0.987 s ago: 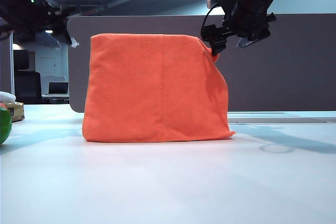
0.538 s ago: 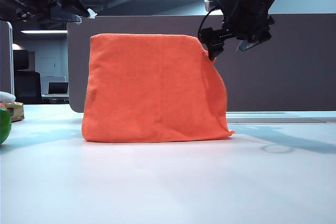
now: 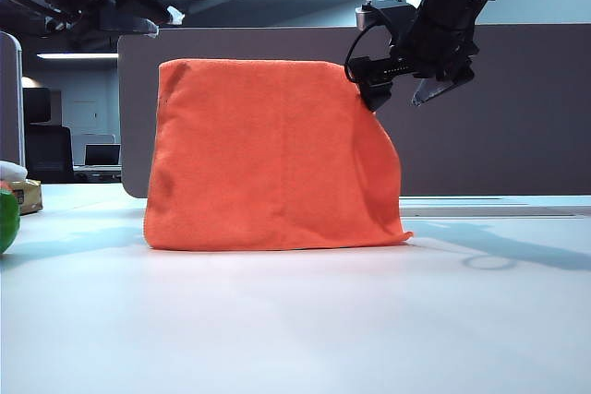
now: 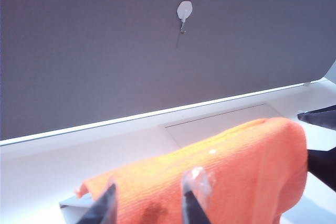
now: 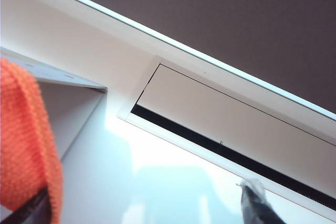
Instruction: Pick up the cloth from the table and use it to cover the mirror.
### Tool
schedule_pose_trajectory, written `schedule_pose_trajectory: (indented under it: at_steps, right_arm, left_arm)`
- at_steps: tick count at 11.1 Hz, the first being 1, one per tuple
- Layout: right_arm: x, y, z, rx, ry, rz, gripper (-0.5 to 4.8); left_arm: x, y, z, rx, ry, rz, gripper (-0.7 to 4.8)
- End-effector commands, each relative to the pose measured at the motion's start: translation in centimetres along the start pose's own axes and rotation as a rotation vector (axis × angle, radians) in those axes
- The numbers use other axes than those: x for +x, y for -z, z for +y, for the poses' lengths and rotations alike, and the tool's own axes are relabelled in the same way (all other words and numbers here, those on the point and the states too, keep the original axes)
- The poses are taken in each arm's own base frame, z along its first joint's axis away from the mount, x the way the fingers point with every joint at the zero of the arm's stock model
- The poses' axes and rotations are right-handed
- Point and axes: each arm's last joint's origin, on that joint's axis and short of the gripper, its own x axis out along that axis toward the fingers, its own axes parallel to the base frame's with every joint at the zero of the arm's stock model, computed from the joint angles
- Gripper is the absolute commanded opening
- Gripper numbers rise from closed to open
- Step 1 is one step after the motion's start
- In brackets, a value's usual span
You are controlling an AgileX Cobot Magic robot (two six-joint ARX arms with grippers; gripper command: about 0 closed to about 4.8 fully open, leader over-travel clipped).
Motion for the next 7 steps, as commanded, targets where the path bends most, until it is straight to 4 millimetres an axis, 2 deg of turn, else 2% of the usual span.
schedule_pose_trajectory:
  at_steps: [1,2,4,7]
  right_arm:
    - [-0.3,-0.3,0.0,0.002,-0.001,-0.008,4.79]
    - [-0.3,-0.2,0.0,0.001,-0.002,-0.005,4.79]
    - [-0.3,-0.1,0.0,-0.001,-0.005,0.012,4.79]
    - [-0.3,0.1,0.1,-0.003,-0.022,0.029,4.79]
  left_arm:
    - [0.8,1.0,0.7,-0.023,-0.05,0.039,1.51]
    - [1.4,2.1,1.2,-0.044,-0.056,0.081,1.51]
    - [1.8,2.9,1.6,-0.059,-0.094,0.109,1.51]
    - [1.8,2.6,1.8,-0.042,-0.18,0.074,1.42]
